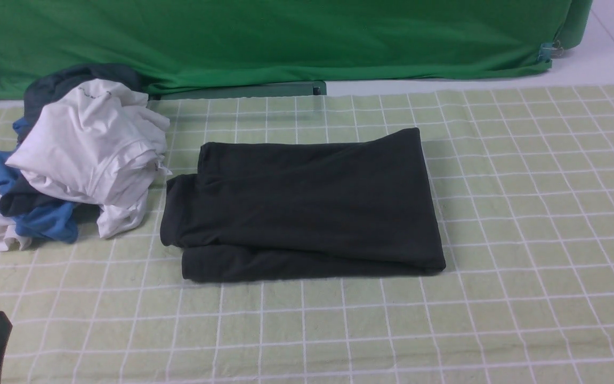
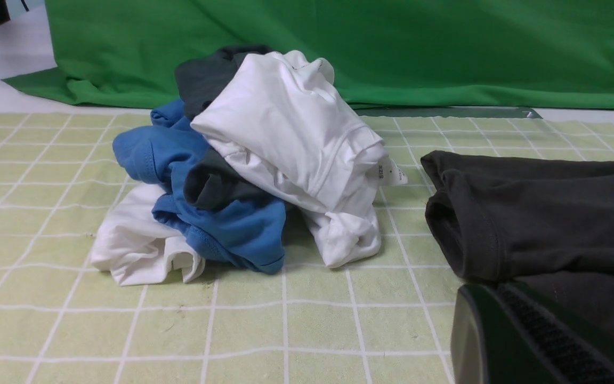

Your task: Fold a long-sleeved shirt over a green coffee tablecloth.

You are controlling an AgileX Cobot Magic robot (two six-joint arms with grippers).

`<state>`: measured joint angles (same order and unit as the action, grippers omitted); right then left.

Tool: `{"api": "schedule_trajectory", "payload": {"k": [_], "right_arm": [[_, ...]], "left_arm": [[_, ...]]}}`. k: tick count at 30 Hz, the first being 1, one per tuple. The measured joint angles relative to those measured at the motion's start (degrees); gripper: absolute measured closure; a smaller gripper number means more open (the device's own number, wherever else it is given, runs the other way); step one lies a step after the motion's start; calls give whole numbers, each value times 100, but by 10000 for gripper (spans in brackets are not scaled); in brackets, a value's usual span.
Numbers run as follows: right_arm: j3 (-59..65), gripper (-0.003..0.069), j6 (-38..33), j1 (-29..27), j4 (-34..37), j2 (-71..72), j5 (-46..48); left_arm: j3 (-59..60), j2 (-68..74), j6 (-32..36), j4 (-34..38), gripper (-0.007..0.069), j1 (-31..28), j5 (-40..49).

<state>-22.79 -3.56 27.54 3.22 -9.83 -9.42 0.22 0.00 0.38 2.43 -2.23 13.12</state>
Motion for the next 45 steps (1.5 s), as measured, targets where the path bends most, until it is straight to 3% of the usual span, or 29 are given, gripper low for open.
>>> {"api": "schedule_trajectory", "payload": {"k": [15, 23, 32, 37, 41, 45], "right_arm": [[0, 462, 0, 0, 0, 0, 0], [91, 461, -510, -87, 0, 44, 421], [1364, 438, -886, -1558, 0, 70, 886], [2150, 428, -942, -1959, 0, 215, 942], [2302, 424, -942, -2413, -6, 742, 2013], [2320, 421, -929, -2692, -6, 968, 2291]], "left_arm": [[0, 0, 0, 0, 608, 0, 0], [0, 0, 0, 0, 608, 0, 24], [0, 0, 0, 0, 608, 0, 24], [0, 0, 4, 0, 608, 0, 24], [0, -2, 4, 0, 608, 0, 24], [0, -2, 4, 0, 608, 0, 25]]}}
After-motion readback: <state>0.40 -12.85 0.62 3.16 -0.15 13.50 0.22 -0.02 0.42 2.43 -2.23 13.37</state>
